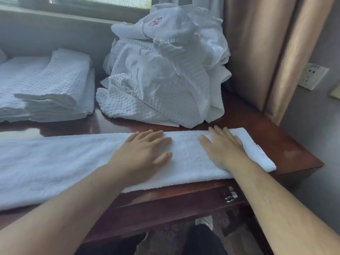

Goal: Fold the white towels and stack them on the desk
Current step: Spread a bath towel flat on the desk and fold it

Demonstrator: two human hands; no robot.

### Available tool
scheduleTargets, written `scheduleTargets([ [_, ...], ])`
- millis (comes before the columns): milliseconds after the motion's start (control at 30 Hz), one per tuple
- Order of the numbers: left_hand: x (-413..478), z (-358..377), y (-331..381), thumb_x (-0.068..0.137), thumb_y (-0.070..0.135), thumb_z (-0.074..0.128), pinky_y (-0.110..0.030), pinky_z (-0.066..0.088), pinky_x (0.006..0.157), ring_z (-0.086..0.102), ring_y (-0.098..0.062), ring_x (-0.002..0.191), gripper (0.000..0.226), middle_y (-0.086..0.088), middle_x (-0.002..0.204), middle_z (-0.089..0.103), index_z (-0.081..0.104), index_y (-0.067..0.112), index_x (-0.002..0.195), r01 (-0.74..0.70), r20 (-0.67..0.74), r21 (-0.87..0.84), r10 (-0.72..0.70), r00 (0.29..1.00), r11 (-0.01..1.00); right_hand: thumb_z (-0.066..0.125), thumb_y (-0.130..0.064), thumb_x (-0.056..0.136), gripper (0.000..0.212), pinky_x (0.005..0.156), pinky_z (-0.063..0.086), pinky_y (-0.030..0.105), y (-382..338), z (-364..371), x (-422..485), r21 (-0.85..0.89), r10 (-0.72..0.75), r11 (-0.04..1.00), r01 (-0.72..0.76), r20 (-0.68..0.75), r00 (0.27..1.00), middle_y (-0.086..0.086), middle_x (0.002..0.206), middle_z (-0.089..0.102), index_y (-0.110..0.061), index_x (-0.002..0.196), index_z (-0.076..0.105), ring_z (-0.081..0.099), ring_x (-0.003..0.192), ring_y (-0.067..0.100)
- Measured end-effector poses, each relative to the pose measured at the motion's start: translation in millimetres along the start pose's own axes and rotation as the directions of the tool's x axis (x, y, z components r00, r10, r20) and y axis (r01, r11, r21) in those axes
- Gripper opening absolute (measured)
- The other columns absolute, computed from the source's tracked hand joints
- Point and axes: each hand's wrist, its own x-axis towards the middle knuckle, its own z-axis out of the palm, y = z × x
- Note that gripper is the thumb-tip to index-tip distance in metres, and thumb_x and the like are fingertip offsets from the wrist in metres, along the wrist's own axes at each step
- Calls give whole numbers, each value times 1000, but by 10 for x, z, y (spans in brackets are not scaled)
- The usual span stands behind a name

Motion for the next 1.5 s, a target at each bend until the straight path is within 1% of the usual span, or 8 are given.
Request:
scheduleTargets([
  [100, -3, -26, -8, 102, 53, 36, -27, 12, 118, 24, -10, 149, 48, 13, 161, 32, 43, 41, 148, 7, -14, -75, -8, 1000, 997, 12, -66, 100, 75, 126, 1, 44, 51, -9, 35, 10, -1, 1000, 1, 40, 999, -5, 170, 1, -25, 163, 9, -5, 156, 17],
  [200, -9, -116, -137, 103, 47, 43, -24, 8, 119, 16, -8, 152, 47, 17, 163, 25, 39, 44, 149, -19, 116, -99, 31, 993, 995, 11, -68, 99, 77, 125, -1, 43, 53, -21, 44, 3, 0, 1000, 0, 76, 997, -7, 170, -2, -27, 163, 6, -8, 156, 16],
  [367, -208, -97, -247, 100, 61, 26, -31, 4, 123, 8, -5, 153, 53, 23, 164, 15, 26, 51, 153, -16, 58, 61, 12, 998, 998, 12, -66, 101, 75, 125, -1, 45, 19, -68, 49, -33, 43, 999, -41, 76, 996, -5, 171, -2, -24, 163, 7, -8, 156, 18],
  [600, -303, -227, -187, 101, 29, 46, -24, 30, 107, 46, -14, 131, 36, 7, 140, 57, 61, 26, 134, 90, -172, -121, -110, 979, 989, 15, -68, 97, 85, 123, -3, 51, -706, 126, -241, -13, 61, 998, -60, 35, 998, 5, 170, -5, -15, 162, 4, -9, 156, 27],
  [800, -894, -484, -695, 104, 55, 28, -36, 7, 124, 6, -19, 155, 58, 4, 168, 14, 23, 34, 157, 259, 21, 174, -266, 964, 950, 16, -70, 97, 90, 124, -5, 53, -1250, 109, -452, -33, 43, 999, -40, 109, 993, 9, 169, -12, -11, 162, -2, -13, 155, 31],
  [1133, -2207, -991, -1770, 101, 62, 21, -41, 4, 125, 2, -21, 156, 64, 3, 169, 4, 15, 38, 159, 734, -62, 171, -736, 674, 658, 16, -70, 98, 90, 122, -14, 54, -3079, 439, -992, 63, -507, 862, 503, 153, 848, 10, 169, -14, -9, 161, -3, -20, 154, 31],
  [1267, -2366, -1037, -1929, 101, 62, 21, -45, 7, 125, 6, -32, 154, 70, -15, 168, 6, 10, 27, 161, 844, -51, 88, -843, 535, 530, 14, -70, 97, 90, 124, -11, 52, -3300, 540, -1073, 46, -553, 832, 553, 166, 817, 9, 169, -15, -10, 161, -5, -19, 154, 30],
  [1500, -2159, -1142, -1919, 103, 49, 38, -44, 24, 118, 25, -36, 147, 70, -8, 164, 28, 11, 18, 161, 850, -75, -137, -861, 503, 508, 12, -71, 95, 90, 125, -10, 48, -3270, 573, -1087, 29, -551, 832, 554, 151, 821, 7, 169, -14, -12, 162, -4, -17, 155, 28],
])
